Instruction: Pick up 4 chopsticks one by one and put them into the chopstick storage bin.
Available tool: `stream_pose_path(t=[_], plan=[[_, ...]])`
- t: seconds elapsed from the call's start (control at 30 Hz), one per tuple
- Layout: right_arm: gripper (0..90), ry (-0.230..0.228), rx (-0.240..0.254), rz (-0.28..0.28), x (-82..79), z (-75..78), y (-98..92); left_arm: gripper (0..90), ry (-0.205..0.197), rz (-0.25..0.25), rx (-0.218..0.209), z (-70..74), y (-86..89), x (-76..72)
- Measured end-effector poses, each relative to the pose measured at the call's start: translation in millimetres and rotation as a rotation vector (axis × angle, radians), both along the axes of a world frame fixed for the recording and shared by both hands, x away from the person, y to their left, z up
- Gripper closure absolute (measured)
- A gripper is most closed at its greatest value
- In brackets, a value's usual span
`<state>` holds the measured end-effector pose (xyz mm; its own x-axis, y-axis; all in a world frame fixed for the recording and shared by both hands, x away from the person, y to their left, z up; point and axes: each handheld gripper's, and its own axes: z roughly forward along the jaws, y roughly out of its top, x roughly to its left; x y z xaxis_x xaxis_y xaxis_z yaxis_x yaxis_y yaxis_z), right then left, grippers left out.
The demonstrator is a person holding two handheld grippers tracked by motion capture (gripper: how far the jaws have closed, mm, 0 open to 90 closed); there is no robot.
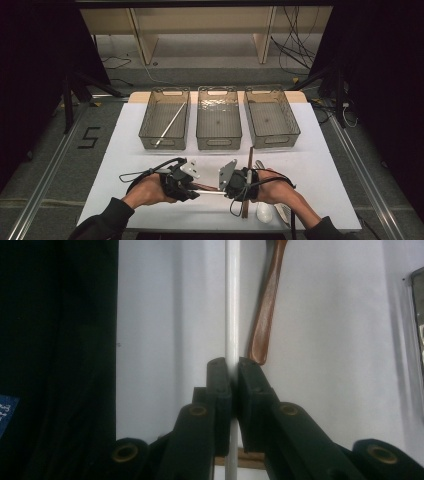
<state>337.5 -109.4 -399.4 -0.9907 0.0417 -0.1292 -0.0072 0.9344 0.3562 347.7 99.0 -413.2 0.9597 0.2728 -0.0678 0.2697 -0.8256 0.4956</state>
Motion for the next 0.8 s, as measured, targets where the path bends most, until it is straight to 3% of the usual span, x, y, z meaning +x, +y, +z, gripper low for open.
stream_pose_path(t=[0.2, 0.27, 0.4, 0.47, 0.53, 0.63, 0.8], plan=[[84.8, -0.027, -0.008, 0.031, -1.7, -0.9, 0.1, 78.4, 0.012, -0.062, -0.006, -1.9, 0.5, -2.4], [82.9, -0.027, -0.005, 0.018, -1.2, -0.9, -1.4, 81.0, 0.027, -0.086, -0.022, -2.1, -0.5, -4.1], [78.2, -0.022, 0.021, -0.023, 3.9, 2.4, -7.0, 82.4, 0.024, -0.073, -0.046, 0.4, 0.3, -3.6], [70.8, -0.021, 0.052, -0.050, 5.7, 8.0, -11.3, 82.5, 0.021, -0.052, -0.047, 1.8, 3.0, -2.5], [62.5, -0.035, 0.093, -0.092, 8.0, 15.6, -16.9, 82.5, 0.010, -0.028, -0.047, 2.4, 7.3, 0.4], [52.4, -0.013, 0.156, -0.180, 12.4, 25.3, -28.6, 82.5, -0.003, 0.016, -0.053, 4.8, 14.6, 4.7], [44.8, 0.007, 0.222, -0.348, 18.6, 28.6, -51.8, 82.5, -0.021, 0.117, -0.089, 12.1, 27.8, 12.3]])
